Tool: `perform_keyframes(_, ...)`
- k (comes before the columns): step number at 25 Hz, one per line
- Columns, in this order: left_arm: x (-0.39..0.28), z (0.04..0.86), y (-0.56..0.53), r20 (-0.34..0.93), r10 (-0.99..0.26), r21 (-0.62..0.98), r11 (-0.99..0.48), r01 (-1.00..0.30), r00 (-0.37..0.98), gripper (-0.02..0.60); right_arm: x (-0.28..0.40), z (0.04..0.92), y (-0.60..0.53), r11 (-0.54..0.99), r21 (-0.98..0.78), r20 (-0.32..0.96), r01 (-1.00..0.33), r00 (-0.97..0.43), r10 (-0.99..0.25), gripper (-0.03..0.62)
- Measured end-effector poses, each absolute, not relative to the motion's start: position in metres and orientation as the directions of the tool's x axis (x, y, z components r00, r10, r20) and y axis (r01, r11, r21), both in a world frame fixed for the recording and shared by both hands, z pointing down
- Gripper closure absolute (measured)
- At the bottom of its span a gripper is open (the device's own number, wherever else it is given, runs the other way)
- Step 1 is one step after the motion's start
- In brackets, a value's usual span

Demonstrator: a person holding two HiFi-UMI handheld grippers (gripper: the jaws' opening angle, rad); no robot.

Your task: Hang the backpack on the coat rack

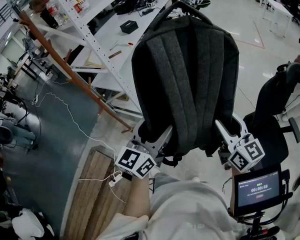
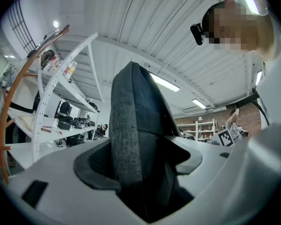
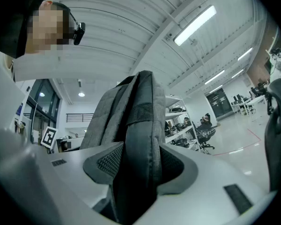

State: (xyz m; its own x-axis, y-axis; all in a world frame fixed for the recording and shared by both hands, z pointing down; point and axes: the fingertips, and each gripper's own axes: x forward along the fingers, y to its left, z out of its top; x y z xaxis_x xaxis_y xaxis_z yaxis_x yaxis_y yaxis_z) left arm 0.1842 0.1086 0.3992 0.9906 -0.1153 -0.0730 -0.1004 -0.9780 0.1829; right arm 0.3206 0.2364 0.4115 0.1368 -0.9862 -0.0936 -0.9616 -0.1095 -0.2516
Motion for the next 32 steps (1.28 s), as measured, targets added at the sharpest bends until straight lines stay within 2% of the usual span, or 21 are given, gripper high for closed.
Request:
perform_keyframes(12, 0.1, 0.391, -0.016, -0.106, -0.238, 0.181, -0.959, -0.216, 0.966, 0.261, 0.252, 0.399, 0.094, 0.014, -0.223, -0.106, -0.975, 0.01, -0.994, 0.373)
perform_keyframes(27, -0.049, 0.377, -0.157, -0.123, -0.51, 0.169, -0.856, -0.488, 0.851, 0.262, 0.128, 0.385, -0.098, 0.295, -0.212, -0.114, -0.932, -0.277, -0.954, 0.373)
perform_keyframes(32, -0.108, 0.395, -0.209, -0.127, -0.589, 0.167, -0.806, -0.568, 0.798, 0.262, 0.075, 0.402, -0.167, 0.381, -0.206, -0.119, -0.901, -0.363, -0.924, 0.373)
